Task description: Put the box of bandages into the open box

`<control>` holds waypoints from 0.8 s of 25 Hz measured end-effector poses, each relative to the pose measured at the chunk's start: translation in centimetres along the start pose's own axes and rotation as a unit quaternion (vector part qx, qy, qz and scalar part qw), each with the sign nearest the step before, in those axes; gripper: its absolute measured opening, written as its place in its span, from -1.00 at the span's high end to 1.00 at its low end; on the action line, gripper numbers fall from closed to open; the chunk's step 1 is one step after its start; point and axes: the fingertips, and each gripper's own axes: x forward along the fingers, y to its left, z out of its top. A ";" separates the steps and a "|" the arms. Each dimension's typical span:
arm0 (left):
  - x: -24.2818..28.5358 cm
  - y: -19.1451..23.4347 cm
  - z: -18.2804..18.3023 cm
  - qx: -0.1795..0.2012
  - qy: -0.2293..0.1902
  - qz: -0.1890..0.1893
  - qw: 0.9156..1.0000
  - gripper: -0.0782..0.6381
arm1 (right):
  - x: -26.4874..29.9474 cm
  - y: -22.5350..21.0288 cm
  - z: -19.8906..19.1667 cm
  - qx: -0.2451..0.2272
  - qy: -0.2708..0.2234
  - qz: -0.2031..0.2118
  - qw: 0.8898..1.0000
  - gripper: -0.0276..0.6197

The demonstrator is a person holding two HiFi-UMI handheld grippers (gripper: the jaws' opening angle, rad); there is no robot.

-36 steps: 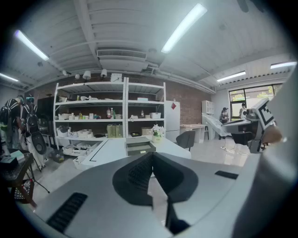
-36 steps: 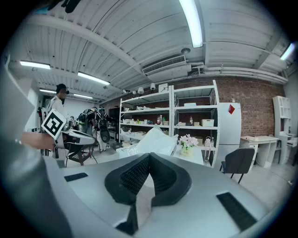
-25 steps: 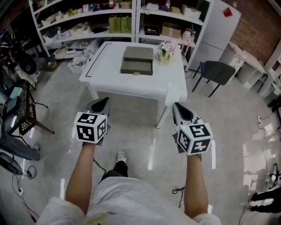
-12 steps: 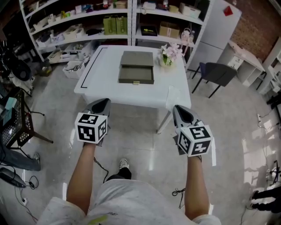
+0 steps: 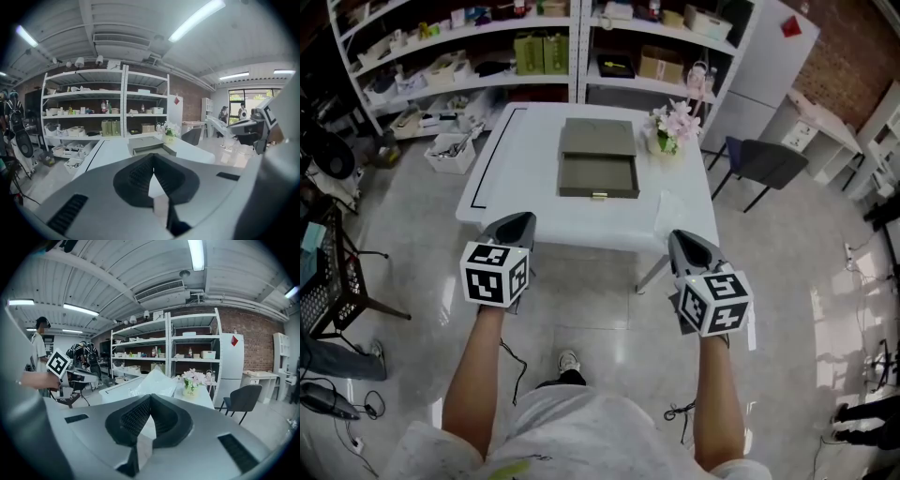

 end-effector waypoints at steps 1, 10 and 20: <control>0.4 0.4 0.0 -0.001 0.000 -0.002 1.000 0.77 | 0.6 0.1 0.1 -0.001 0.002 -0.001 1.000 0.91; 3.4 4.2 -0.3 -0.002 0.009 -0.019 1.000 0.77 | 4.9 0.3 1.2 -0.001 0.013 -0.014 1.000 0.90; 5.8 6.0 -0.4 0.002 0.016 -0.037 0.999 0.77 | 8.3 0.9 1.2 -0.013 0.035 -0.008 0.999 0.90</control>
